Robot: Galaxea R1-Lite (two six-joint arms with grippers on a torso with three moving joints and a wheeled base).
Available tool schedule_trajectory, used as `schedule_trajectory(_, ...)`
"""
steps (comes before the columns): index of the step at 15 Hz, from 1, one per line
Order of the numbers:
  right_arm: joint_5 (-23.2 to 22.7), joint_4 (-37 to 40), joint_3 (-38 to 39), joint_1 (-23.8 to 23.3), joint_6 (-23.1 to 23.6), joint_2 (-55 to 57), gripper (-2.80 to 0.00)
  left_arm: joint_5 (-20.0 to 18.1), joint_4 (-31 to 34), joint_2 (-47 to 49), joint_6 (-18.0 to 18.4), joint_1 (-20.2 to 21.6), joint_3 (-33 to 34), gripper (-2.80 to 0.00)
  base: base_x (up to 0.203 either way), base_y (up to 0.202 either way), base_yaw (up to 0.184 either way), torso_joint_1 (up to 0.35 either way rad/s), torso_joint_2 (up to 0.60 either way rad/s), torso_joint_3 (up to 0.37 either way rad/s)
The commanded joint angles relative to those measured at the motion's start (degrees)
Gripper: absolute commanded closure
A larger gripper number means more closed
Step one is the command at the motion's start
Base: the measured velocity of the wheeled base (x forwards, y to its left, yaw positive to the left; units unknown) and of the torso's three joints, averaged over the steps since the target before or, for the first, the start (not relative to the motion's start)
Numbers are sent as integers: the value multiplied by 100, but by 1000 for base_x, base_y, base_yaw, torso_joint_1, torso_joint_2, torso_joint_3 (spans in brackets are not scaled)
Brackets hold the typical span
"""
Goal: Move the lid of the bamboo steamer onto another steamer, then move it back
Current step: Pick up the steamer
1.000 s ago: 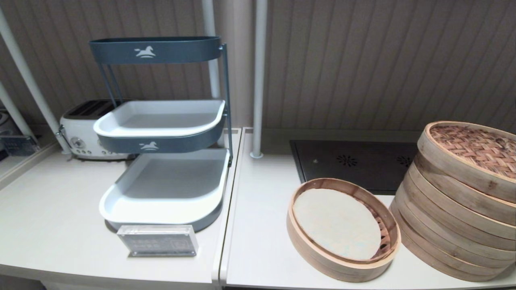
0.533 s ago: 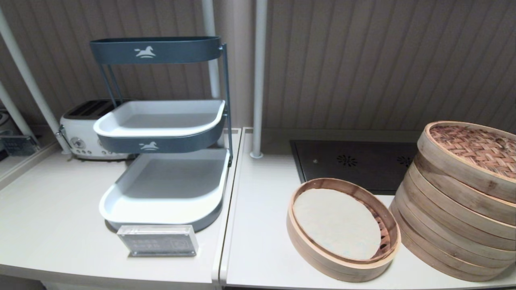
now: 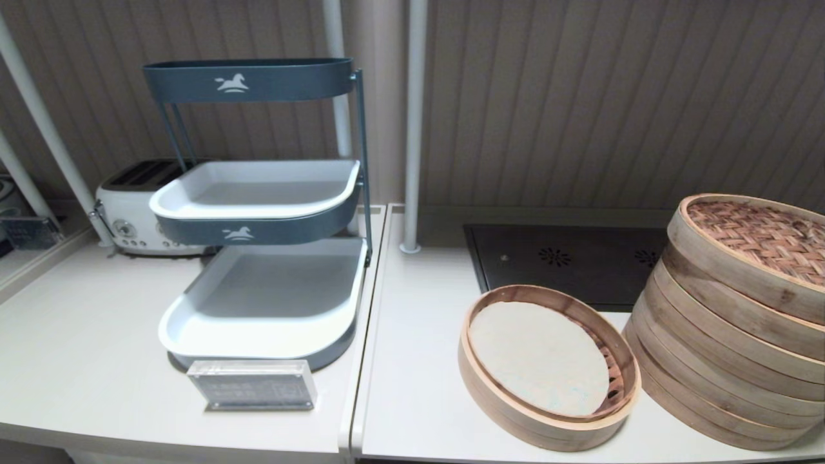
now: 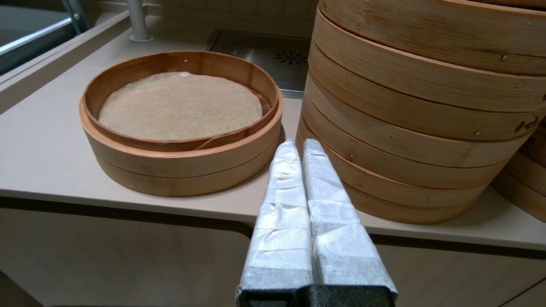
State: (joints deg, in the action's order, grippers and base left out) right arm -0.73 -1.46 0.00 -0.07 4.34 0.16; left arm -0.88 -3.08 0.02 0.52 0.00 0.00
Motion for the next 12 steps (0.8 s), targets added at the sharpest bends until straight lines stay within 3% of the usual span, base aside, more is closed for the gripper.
schedule_trajectory(1, -6, 93, 44, -1, 94, 28, 0, 0, -8, -2, 0, 0, 158, 0, 0, 0, 0, 0, 0, 0)
schedule_trajectory(3, 10, 442, -274, 5, 106, 49, 0, 0, -2, -2, 0, 0, 158, 0, 0, 0, 0, 0, 0, 0)
schedule_trajectory(5, -3, 1054, -1153, 11, 114, 213, 0, 0, 1, -2, 0, 0, 158, 0, 0, 0, 0, 0, 0, 0)
schedule_trajectory(8, -11, 1364, -2185, 26, 115, 1272, 0, 0, -4, -2, 0, 0, 158, 0, 0, 0, 0, 0, 0, 0)
schedule_trajectory(12, -11, 1522, -4436, 86, -27, 3232, 0, 0, 1, -2, 0, 0, 158, 0, 0, 0, 0, 0, 0, 0)
